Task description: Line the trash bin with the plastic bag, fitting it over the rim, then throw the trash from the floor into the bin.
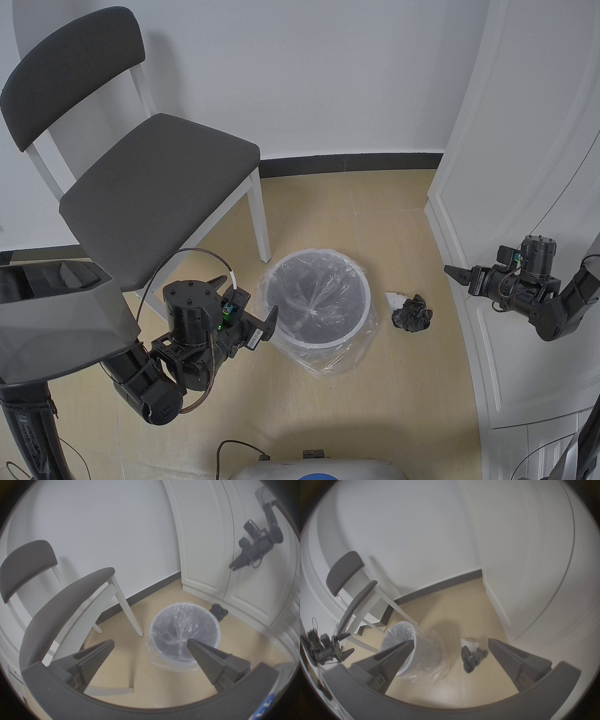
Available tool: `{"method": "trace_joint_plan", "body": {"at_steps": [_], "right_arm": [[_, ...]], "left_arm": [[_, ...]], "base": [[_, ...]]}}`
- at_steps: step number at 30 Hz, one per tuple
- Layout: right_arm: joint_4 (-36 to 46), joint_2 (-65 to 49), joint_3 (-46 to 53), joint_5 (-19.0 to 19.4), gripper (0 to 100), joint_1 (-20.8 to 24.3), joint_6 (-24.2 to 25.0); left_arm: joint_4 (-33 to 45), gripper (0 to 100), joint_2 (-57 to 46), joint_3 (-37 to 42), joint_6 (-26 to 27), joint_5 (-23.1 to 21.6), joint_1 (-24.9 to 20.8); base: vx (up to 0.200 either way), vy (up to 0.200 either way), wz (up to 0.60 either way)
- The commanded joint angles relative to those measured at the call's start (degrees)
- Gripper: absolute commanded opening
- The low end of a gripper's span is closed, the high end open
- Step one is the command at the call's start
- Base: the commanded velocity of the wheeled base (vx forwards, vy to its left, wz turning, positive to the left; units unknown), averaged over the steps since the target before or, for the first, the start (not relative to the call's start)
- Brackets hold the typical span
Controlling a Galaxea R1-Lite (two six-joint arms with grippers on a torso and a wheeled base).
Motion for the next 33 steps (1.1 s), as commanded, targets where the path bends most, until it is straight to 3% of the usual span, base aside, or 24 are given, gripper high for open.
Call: {"method": "trace_joint_plan", "body": {"at_steps": [1, 8, 16, 24, 29, 33], "right_arm": [[24.6, -8.4, -13.6, -0.1, 100, -0.1, 10.1], [33.2, -7.2, -18.8, -0.1, 100, -1.2, 12.7], [35.3, -7.8, -18.9, -0.8, 100, 0.0, 12.7], [38.6, -14.1, -16.5, -11.1, 100, 7.3, 9.6], [38.4, -14.2, -14.7, -14.2, 100, 9.7, 7.4], [38.1, -14.2, -11.8, -14.4, 100, 10.4, 2.7]], "left_arm": [[0.2, 100, -5.5, 0.6, -9.3, -0.3, -3.1], [0.3, 100, -10.0, 1.3, -17.4, -0.2, -4.9], [0.3, 100, -19.5, 7.8, -18.5, -0.2, -5.0], [0.4, 100, -30.8, 16.0, -21.0, -0.2, -4.6], [0.6, 100, -34.2, 19.9, -20.7, 0.1, -0.9], [0.6, 100, -35.1, 23.2, -20.7, 0.4, 0.7]], "base": [[0.000, 0.000, 0.00], [0.000, 0.000, 0.00], [0.000, 0.000, 0.00], [0.000, 0.000, 0.00], [0.000, 0.000, 0.00], [0.000, 0.000, 0.00]]}}
